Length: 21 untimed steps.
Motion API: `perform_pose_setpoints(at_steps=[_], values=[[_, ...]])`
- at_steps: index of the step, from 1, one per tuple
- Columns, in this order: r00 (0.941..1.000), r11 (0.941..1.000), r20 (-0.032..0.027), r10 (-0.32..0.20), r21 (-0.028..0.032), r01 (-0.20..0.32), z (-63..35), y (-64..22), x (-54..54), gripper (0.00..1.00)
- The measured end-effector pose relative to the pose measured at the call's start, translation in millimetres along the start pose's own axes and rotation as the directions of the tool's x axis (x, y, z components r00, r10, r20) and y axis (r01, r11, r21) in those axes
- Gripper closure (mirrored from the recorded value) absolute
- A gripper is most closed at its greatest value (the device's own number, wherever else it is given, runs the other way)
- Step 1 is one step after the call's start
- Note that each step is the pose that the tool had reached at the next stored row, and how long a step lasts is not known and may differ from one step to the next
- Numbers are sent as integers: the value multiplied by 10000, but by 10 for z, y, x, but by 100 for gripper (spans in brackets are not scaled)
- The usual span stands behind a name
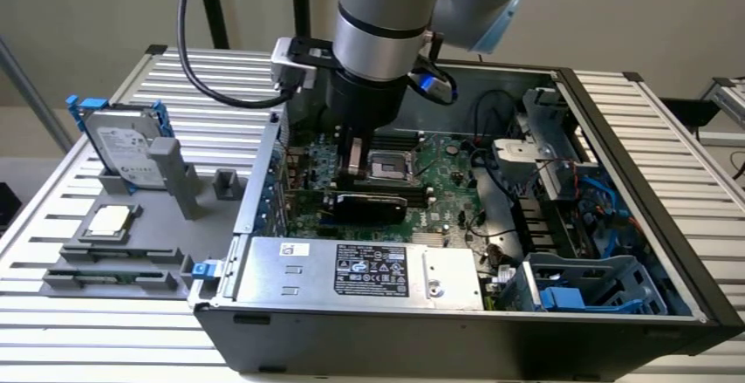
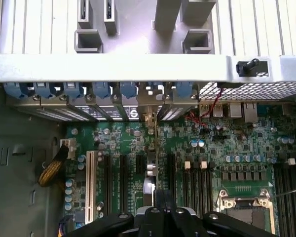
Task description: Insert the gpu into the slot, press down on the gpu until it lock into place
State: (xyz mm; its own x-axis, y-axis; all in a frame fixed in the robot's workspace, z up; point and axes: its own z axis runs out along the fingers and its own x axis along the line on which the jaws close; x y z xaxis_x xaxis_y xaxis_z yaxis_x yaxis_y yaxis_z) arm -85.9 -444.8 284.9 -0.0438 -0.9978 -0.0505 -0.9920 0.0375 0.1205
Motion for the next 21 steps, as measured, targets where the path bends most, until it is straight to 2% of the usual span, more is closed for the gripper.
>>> perform_pose_setpoints(at_steps=[3,21], values=[[10000,10000,-7,-18,5,18,51,6,1,89],[10000,10000,-62,-28,5,29,204,20,-16,89]])
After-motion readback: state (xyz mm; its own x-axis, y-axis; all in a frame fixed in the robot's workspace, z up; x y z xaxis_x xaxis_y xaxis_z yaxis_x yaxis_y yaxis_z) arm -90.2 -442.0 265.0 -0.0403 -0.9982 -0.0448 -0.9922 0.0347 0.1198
